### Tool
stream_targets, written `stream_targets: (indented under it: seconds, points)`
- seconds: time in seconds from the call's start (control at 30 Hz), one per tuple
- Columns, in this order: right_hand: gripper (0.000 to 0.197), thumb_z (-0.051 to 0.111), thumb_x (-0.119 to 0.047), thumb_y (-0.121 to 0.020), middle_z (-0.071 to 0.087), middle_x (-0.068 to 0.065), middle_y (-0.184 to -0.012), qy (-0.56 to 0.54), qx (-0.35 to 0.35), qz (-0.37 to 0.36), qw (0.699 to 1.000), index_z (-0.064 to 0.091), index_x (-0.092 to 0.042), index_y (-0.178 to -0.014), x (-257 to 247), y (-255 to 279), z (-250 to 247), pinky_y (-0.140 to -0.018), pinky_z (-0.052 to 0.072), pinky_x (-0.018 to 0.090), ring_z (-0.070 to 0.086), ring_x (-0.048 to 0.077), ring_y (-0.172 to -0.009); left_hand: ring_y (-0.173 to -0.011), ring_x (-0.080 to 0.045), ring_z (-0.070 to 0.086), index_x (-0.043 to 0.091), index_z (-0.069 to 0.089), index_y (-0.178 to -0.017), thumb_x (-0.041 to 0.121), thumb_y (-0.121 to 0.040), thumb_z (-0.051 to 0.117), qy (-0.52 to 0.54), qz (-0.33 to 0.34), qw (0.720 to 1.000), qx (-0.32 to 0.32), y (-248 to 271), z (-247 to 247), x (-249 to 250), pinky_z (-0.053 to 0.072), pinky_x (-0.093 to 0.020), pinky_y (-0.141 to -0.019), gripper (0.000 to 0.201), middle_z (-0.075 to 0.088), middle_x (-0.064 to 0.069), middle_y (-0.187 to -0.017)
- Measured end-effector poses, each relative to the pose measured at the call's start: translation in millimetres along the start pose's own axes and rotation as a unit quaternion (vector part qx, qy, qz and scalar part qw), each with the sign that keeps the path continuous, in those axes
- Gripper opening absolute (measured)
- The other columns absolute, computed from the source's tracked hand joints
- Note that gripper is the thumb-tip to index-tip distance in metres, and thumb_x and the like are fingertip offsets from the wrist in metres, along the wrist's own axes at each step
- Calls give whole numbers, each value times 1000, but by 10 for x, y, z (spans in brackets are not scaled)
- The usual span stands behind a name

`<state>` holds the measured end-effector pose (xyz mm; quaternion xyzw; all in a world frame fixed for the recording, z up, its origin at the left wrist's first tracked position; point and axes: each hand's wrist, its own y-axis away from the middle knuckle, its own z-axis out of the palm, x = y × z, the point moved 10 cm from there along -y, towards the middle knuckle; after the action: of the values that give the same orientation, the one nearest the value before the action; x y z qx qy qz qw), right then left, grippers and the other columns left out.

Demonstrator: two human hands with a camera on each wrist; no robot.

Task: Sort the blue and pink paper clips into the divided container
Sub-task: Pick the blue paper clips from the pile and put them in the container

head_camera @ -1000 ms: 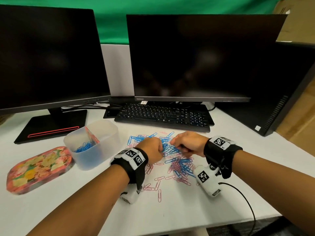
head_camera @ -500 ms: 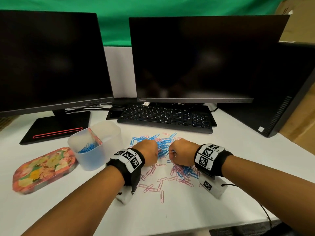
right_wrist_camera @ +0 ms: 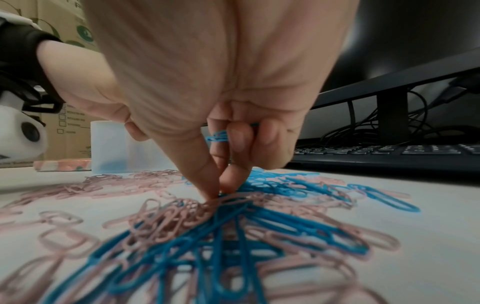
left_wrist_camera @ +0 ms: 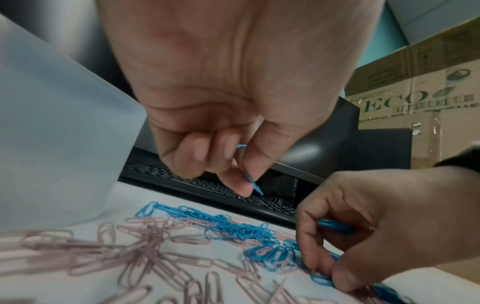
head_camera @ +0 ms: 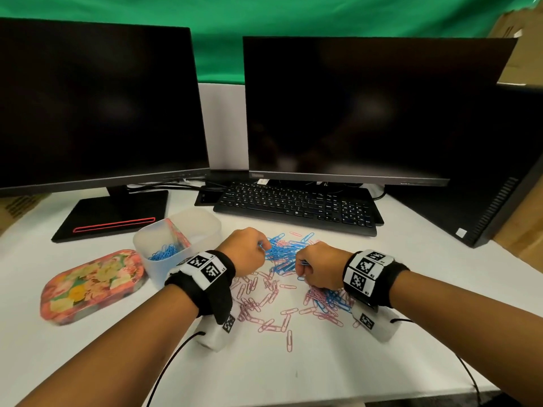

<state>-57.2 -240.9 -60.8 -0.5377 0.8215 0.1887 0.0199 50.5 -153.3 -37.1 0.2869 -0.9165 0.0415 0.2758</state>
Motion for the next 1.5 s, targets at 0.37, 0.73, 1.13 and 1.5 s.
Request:
stream_targets:
  seconds: [0.37,0.73,1.13,1.5]
  points:
    - [29,49,-9,-85,59,-1,-97,25,-11,4,1000,64,-23,-106,-13,-21,37,-71,45,26,54,19,-84,-100,-20,62,14,72,-107,5,-91,49,53,-5,998,28,119,-310,-121,43,-21,-79,30,69,-8,-110]
    - [21,51,-7,-83,55,-6,-87,64,-1,4,998,58,-26,-85,-42,-40,-49,-67,43,24,52,17,-79,-114,-21,60,13,72,-114,7,-93,50,61,-8,998,20,179,-325,-204,41,-20,-85,31,66,-8,-122]
    - [21,57,-12,-77,57,-4,-88,70,2,-8,998,59,-23,-94,-86,-86,-23,-64,44,25,53,20,-79,-79,-17,60,17,74,-100,5,-88,52,98,-19,995,26,233,-517,-325,45,-23,-70,27,68,-3,-88]
    - [29,49,-4,-81,57,-6,-82,66,1,-17,998,61,-24,-99,-167,-141,-18,-61,44,24,54,19,-75,-96,-24,65,17,74,-102,8,-91,51,95,-23,995,21,270,-478,-378,53,-34,-86,28,71,-7,-102]
